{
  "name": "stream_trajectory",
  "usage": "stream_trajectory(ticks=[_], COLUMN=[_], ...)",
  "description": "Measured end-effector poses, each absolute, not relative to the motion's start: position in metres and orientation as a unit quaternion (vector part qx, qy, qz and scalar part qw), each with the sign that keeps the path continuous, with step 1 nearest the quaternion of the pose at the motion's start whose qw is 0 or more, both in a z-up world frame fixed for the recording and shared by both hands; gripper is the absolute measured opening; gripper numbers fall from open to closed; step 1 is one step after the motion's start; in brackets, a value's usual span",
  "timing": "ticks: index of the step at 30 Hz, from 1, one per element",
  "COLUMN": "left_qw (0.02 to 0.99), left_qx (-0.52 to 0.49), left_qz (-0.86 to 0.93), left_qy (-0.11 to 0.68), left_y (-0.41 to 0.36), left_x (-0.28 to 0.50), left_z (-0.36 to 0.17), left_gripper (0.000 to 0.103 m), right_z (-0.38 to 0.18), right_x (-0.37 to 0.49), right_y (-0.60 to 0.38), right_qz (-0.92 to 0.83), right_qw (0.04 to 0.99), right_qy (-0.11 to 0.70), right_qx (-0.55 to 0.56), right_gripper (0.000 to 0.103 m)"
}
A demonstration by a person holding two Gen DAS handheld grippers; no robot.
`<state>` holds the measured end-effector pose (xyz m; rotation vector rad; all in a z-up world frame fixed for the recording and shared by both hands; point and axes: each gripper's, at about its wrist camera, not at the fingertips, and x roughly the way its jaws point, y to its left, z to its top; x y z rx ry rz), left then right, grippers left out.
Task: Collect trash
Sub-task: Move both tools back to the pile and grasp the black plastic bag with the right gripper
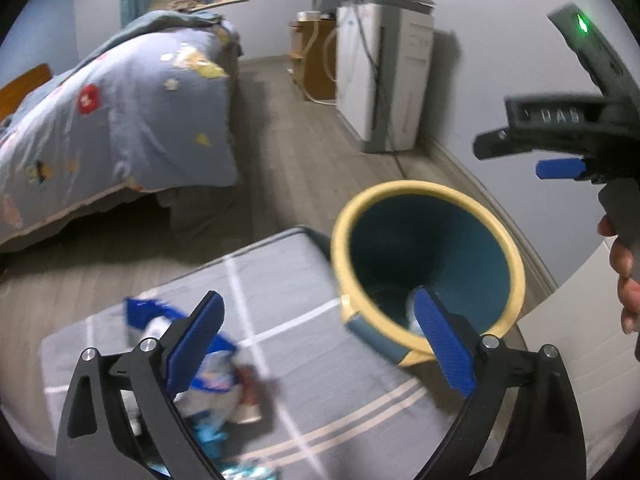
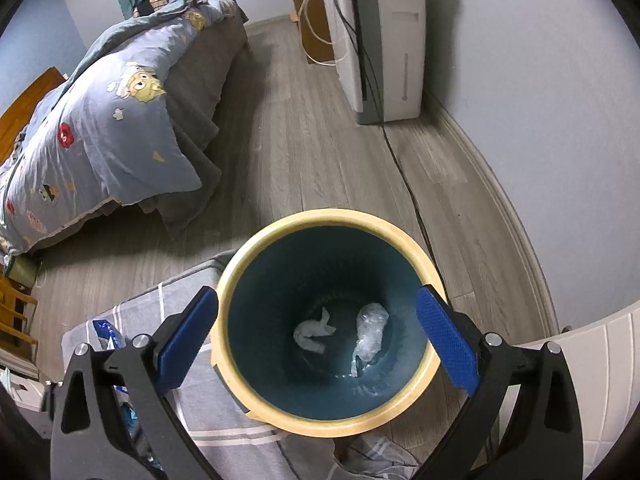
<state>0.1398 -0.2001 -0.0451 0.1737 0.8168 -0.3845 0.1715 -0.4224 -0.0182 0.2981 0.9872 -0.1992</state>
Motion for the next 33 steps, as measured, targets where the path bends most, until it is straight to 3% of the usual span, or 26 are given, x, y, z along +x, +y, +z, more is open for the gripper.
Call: stream_trajectory(ticks=[16,23,33], left_qw=[0.921,0.925,0.921], left_qx=[0.074,0.005,0.007], left_qz=[-0.055,-0.006,0.03], left_qy=[0.379,0.381,0.389], left_y=[-0.036,0.026,0.08], left_x=[0.102,0.086,0.077], left_z=[0.018,0.009,-0.01], left_gripper=[0.097,0.098,0.098], right_z=[0.006,0.003,-0.022], right_x=[0.177,0.18,0.184], right_y=[-0.344,-0.285,-0.195], right_qz=[-0.043,0.007,0.069], right_qw=[0.885,0.885,0.866], right_qy=[0.455,0.463,0.495], right_qx=[0.086,0.048,-0.007], right_gripper=[0.097,0.097,0.097])
